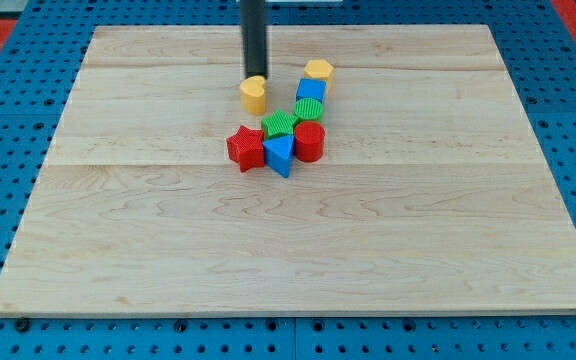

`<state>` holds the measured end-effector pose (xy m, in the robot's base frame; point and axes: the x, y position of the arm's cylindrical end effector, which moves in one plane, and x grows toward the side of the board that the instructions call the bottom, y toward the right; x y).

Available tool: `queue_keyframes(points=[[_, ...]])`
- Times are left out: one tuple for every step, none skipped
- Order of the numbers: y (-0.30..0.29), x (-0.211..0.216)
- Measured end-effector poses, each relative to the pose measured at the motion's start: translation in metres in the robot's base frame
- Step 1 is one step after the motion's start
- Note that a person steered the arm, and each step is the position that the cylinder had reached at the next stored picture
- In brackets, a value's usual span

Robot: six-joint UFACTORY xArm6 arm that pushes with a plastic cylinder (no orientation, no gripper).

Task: Push the heart above the red star

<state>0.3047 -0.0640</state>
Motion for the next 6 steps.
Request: queue_keyframes(points=[[-0.024, 0.01], [-0.013, 0.0], [0.015, -0.001], [-0.004, 0.029], [-0.004, 0.053], [-0.004, 0.017]])
